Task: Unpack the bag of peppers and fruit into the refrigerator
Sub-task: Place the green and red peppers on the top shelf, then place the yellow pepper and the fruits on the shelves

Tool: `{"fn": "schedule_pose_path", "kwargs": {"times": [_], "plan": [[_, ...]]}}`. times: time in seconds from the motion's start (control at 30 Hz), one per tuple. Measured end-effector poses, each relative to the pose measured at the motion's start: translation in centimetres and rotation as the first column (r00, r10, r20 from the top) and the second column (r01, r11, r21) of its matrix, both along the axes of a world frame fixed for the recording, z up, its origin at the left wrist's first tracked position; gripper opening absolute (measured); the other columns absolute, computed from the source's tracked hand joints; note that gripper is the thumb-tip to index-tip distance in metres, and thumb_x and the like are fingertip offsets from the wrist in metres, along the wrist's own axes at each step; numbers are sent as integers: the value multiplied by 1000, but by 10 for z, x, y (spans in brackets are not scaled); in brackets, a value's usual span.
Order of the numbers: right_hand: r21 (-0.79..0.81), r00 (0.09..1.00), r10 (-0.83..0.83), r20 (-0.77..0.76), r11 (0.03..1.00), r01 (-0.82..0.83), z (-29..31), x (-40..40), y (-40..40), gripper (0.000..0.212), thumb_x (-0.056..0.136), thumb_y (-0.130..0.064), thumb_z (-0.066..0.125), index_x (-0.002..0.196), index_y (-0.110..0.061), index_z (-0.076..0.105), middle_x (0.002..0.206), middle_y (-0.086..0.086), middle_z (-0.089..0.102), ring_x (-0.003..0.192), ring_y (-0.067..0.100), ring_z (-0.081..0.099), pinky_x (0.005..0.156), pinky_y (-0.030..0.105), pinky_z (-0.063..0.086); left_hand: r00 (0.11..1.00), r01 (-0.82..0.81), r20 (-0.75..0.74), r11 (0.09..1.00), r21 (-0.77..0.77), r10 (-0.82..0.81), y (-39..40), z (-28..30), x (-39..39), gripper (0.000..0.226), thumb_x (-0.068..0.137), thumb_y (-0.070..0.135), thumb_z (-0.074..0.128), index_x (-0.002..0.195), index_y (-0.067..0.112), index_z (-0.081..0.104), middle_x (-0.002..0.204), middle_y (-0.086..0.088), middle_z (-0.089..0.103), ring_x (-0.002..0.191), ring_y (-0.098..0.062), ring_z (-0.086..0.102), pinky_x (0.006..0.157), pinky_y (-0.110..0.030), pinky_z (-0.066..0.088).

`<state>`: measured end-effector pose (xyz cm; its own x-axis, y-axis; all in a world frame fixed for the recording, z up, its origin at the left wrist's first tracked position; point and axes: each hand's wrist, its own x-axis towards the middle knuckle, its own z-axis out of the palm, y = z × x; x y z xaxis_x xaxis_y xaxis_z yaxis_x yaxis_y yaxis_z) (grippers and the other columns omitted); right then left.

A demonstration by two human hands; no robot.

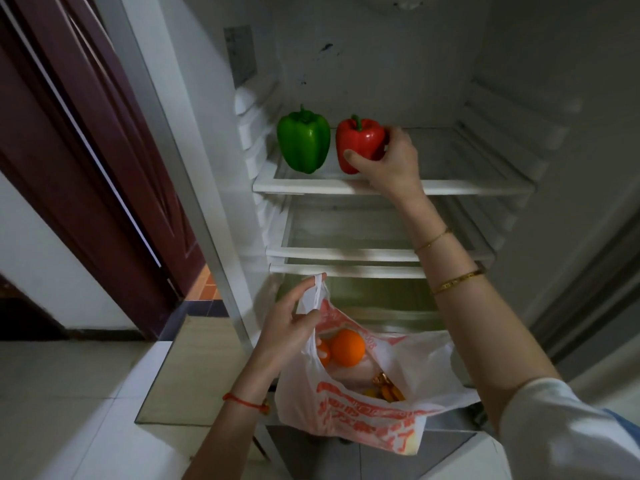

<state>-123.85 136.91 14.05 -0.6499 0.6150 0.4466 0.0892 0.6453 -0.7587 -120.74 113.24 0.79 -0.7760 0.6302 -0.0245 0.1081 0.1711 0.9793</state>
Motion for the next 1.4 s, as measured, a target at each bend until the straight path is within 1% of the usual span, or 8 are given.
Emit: {"fn": "schedule_pose_path", "kwargs": {"times": [0.1,0.23,0.4,0.53,0.63,1.1,1.27,1.4], "plan": [[-5,1000,7,3,1000,-7,-1,1,0,76,76,-36,80,136,-9,44,136,10,49,122,23,51,97,28,47,1000,4,14,1000,14,-4,0,1,1,63,87,-4,54,110,55,50,117,31,50,67,-1,64,70,-31,61],[-33,1000,-2,-2,999,1,-1,7,0,80,72,-35,84,136,-10,43,136,9,49,121,23,53,99,30,49,999,21,39,1000,17,-22,-2,-2,1,62,87,-2,54,133,40,52,135,13,53,75,-45,67,66,-52,60],[-5,996,-69,-62,998,68,0,34,-7,77,71,-39,84,132,-10,47,129,5,54,106,14,56,80,17,47,999,10,32,1000,13,-10,-5,-2,5,61,87,3,56,131,45,52,139,8,53,88,-52,63,74,-56,58],[-19,989,-31,-143,999,29,-18,76,-19,36,78,-35,78,95,-7,63,86,-1,65,76,12,62,70,26,52,1000,5,22,1000,1,-5,-10,-5,9,59,85,10,58,135,41,50,138,2,56,91,-41,68,79,-54,58],[-174,963,234,134,962,-210,-52,104,-29,21,85,-25,73,80,-5,70,67,-10,68,63,8,64,65,27,54,1000,-5,9,1000,11,5,-16,-8,12,60,87,0,57,132,40,52,129,6,62,89,-28,71,78,-48,60],[-343,377,459,805,877,-336,-226,137,-102,50,90,-47,63,133,-23,52,133,-2,55,118,15,52,101,33,45,995,95,0,995,-9,-95,-53,-26,29,59,79,14,63,133,37,54,136,2,58,92,-22,71,73,-34,59],[-334,382,518,765,827,-453,-282,133,-119,55,79,-73,52,131,-61,40,138,-17,51,131,23,49,106,53,43,993,101,-67,995,23,-100,-56,-22,33,60,83,1,63,124,45,57,133,27,55,77,-3,63,69,-18,49],[-358,476,477,738,876,-323,-273,131,-136,63,78,-31,76,136,-29,51,135,0,57,124,21,55,99,27,43,994,93,-57,996,13,-92,-56,-18,35,62,84,-10,60,124,37,56,123,37,56,71,3,63,65,-13,47]]}}
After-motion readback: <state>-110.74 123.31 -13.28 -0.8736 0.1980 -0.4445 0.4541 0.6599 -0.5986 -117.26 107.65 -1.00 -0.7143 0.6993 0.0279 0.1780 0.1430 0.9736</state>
